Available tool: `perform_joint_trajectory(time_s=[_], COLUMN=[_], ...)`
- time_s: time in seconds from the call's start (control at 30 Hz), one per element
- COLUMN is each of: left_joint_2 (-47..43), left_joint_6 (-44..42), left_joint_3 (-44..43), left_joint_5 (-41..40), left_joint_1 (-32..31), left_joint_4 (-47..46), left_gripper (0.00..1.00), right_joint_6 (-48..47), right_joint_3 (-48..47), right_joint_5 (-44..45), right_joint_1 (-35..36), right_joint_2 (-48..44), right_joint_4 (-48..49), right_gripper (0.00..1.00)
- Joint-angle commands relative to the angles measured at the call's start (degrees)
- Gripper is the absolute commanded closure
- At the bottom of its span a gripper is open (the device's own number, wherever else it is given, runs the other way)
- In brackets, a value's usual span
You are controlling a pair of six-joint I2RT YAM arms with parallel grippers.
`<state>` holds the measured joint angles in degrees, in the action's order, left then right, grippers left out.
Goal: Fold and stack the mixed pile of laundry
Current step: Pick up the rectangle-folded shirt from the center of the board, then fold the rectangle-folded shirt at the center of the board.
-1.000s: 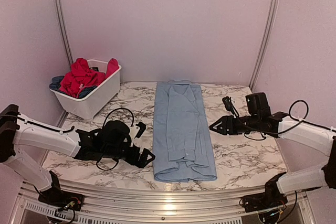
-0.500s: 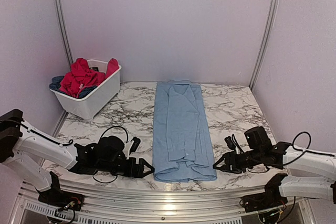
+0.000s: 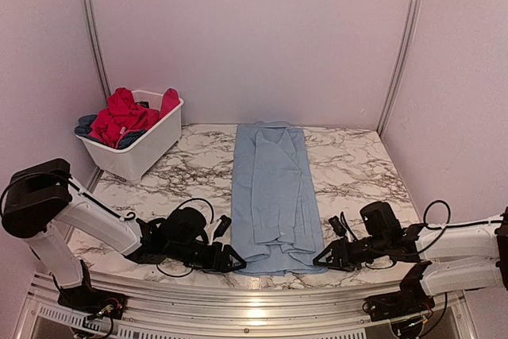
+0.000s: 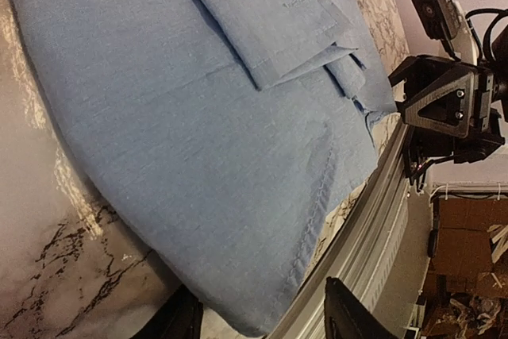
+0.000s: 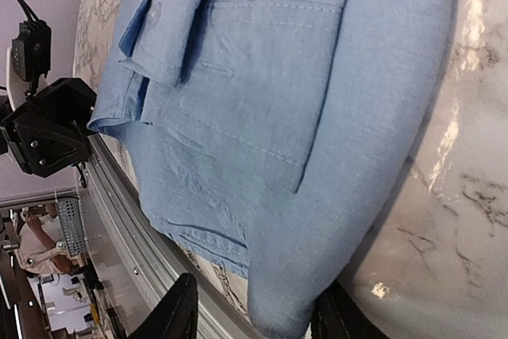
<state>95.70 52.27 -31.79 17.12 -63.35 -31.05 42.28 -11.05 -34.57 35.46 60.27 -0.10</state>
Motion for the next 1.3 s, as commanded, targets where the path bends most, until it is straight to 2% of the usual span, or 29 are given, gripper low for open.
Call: perform_joint_trajectory(time_s=[0.0, 0.2, 0.27, 0.3, 0.47, 0.53, 0.7, 1.0, 1.27], left_joint_2=[2.02, -1.05, -2.32, -3.04, -9.64, -12.86, -12.68, -6.40, 5.66], left_joint_6=[-0.91, -2.24, -2.75, -2.86, -3.69, -4.46, -8.83, -11.98, -13.45], left_joint_3=[-1.03, 0.44, 0.97, 1.28, 2.35, 1.68, -4.35, -11.32, -24.90], left_joint_5=[2.63, 2.92, 3.51, 4.05, 5.31, 4.95, 6.08, 8.36, 11.62], left_joint_1=[0.46, 0.32, -0.34, -0.71, -2.02, -0.85, 3.97, 12.92, 20.54], left_joint_4=[-0.50, -0.47, -0.50, -0.53, -0.37, 0.52, 5.59, 5.69, 6.42], left_gripper=[0.56, 1.00, 1.00, 1.00, 1.00, 1.00, 1.00, 1.00, 1.00], right_joint_6=[1.02, 1.97, 2.78, 2.92, 2.78, 1.78, -3.38, -10.93, -17.09], right_joint_3=[-0.73, -0.63, -0.46, -0.70, -4.83, -7.34, -15.49, -23.93, -35.89], right_joint_5=[0.73, 0.47, -0.06, 0.00, 3.01, 4.57, 6.57, 2.94, -0.37], right_joint_1=[1.03, 1.52, 2.40, 3.09, 4.70, 4.27, 3.16, -7.99, -16.62], right_joint_2=[1.42, -3.54, -6.08, -7.47, -15.97, -16.45, -9.26, 2.58, 18.31], right_joint_4=[2.59, 2.05, 1.90, 0.92, -7.31, -8.62, -9.31, -5.86, -2.66], right_gripper=[0.59, 0.87, 0.98, 1.00, 1.00, 1.00, 1.00, 1.00, 1.00])
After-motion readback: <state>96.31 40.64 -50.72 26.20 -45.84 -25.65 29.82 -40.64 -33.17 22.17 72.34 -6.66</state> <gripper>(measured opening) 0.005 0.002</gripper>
